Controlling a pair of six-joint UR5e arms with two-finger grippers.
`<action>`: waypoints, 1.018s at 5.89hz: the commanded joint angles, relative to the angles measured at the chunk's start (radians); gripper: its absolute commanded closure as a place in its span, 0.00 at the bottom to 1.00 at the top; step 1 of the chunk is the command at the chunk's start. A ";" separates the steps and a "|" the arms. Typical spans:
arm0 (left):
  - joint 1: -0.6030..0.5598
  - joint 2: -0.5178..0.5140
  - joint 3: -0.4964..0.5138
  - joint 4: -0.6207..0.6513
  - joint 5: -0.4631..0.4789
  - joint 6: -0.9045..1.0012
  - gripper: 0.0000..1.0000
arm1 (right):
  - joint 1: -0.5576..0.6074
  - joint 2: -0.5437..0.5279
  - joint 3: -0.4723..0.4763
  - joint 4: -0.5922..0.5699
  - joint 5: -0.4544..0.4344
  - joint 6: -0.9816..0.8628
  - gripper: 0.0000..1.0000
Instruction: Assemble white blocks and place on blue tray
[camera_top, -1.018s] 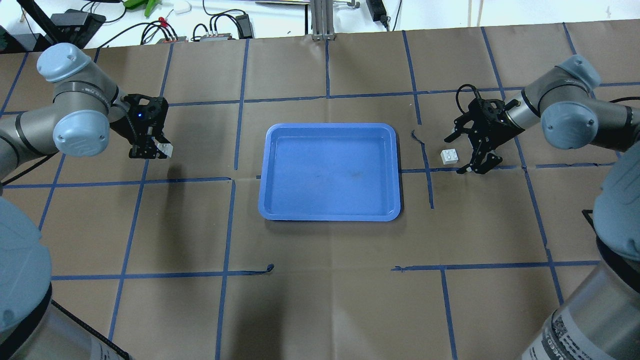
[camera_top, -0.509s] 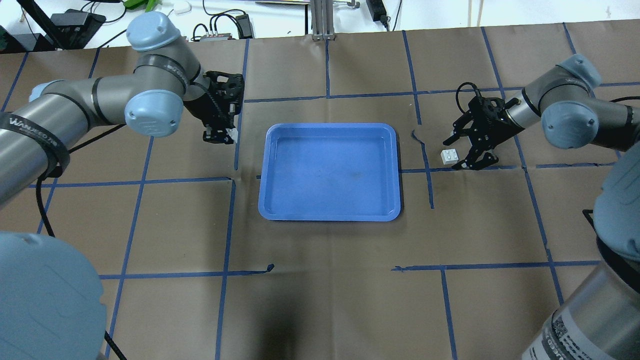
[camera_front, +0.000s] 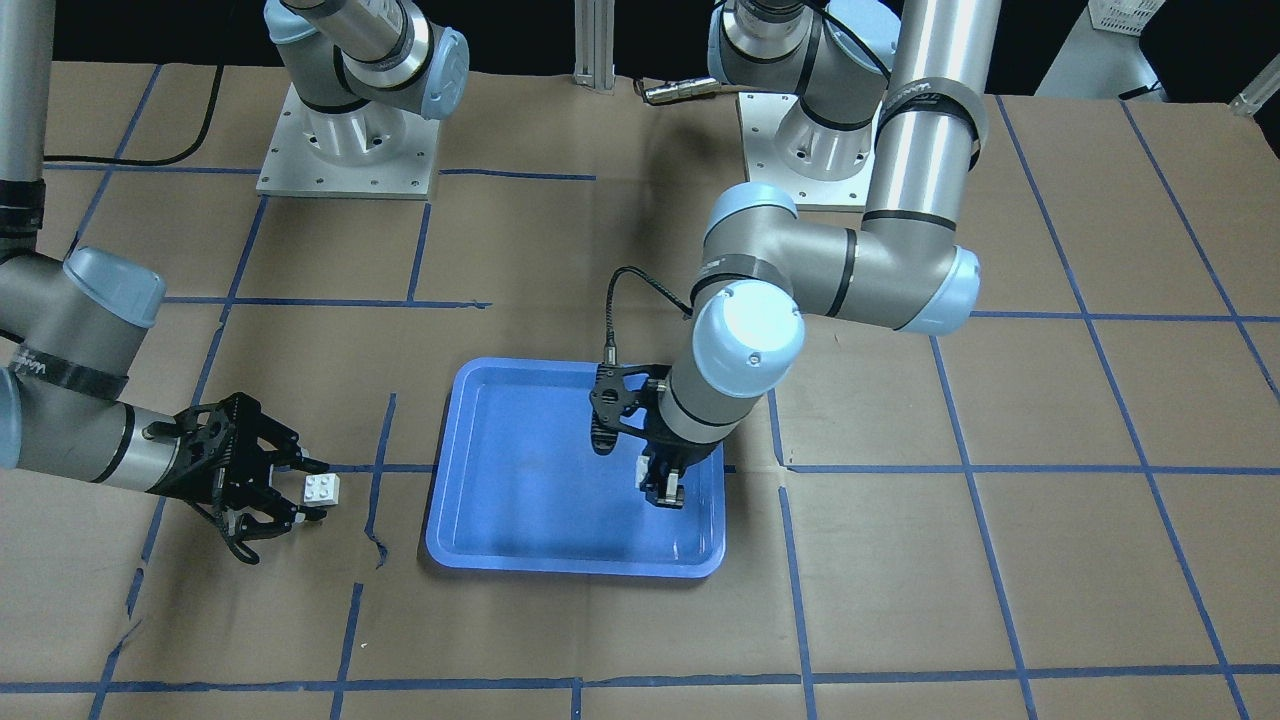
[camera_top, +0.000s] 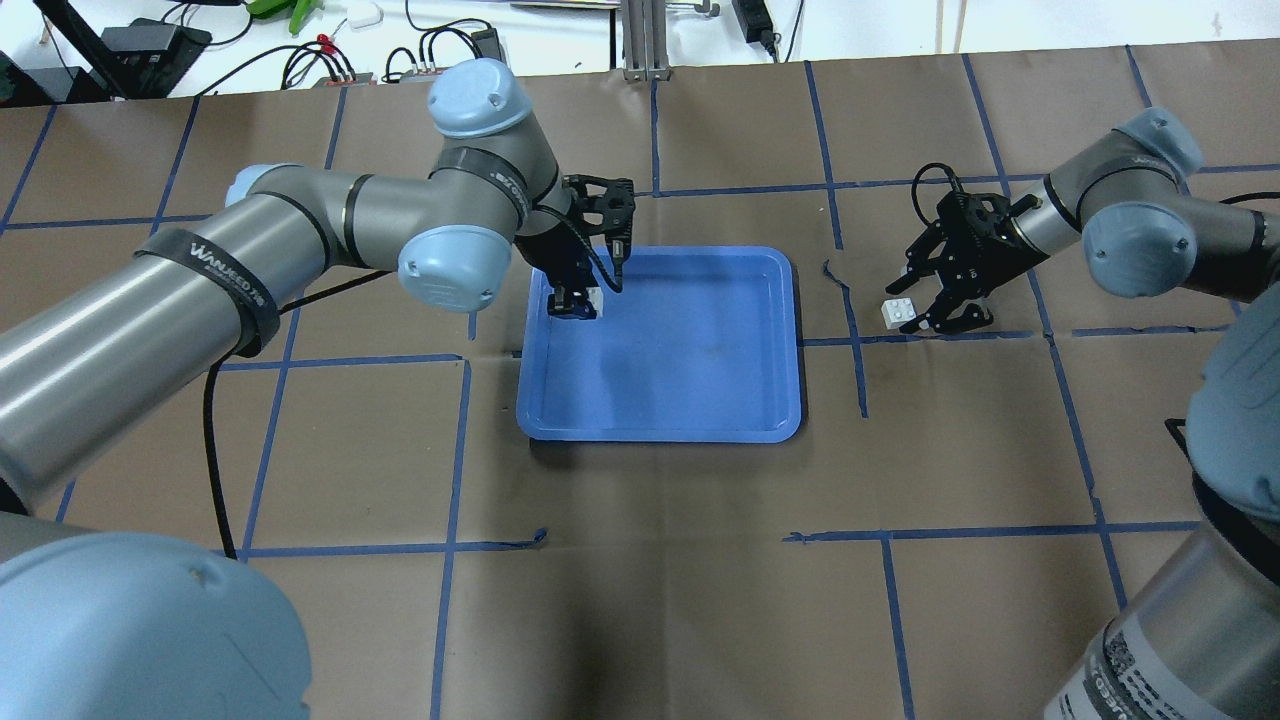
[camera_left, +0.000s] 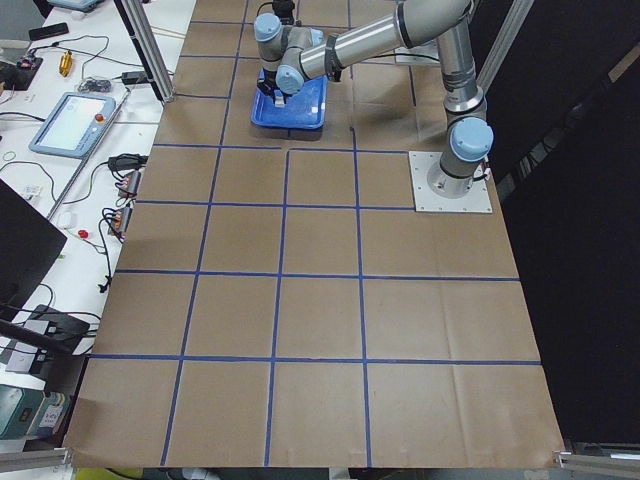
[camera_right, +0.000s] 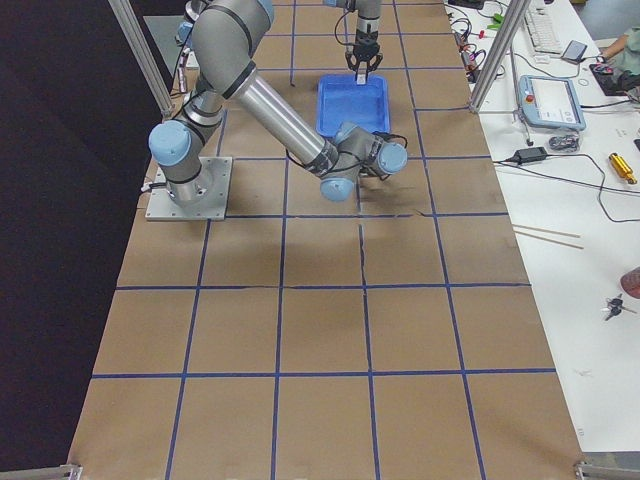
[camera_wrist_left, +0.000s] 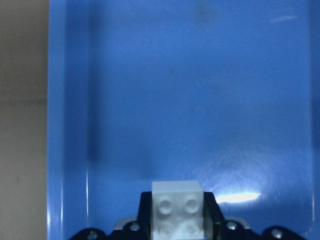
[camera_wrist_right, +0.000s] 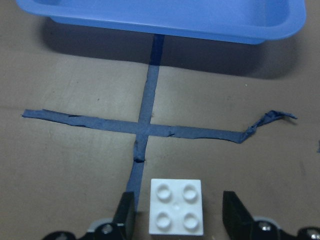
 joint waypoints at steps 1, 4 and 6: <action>-0.052 -0.041 -0.024 0.053 0.004 -0.032 0.98 | 0.000 0.000 0.001 -0.001 -0.006 0.000 0.61; -0.076 -0.055 -0.027 0.064 0.005 -0.032 0.89 | 0.000 -0.003 -0.003 -0.001 0.000 0.000 0.84; -0.078 -0.056 -0.027 0.059 0.010 -0.034 0.05 | 0.002 -0.020 -0.053 0.019 -0.005 0.075 0.85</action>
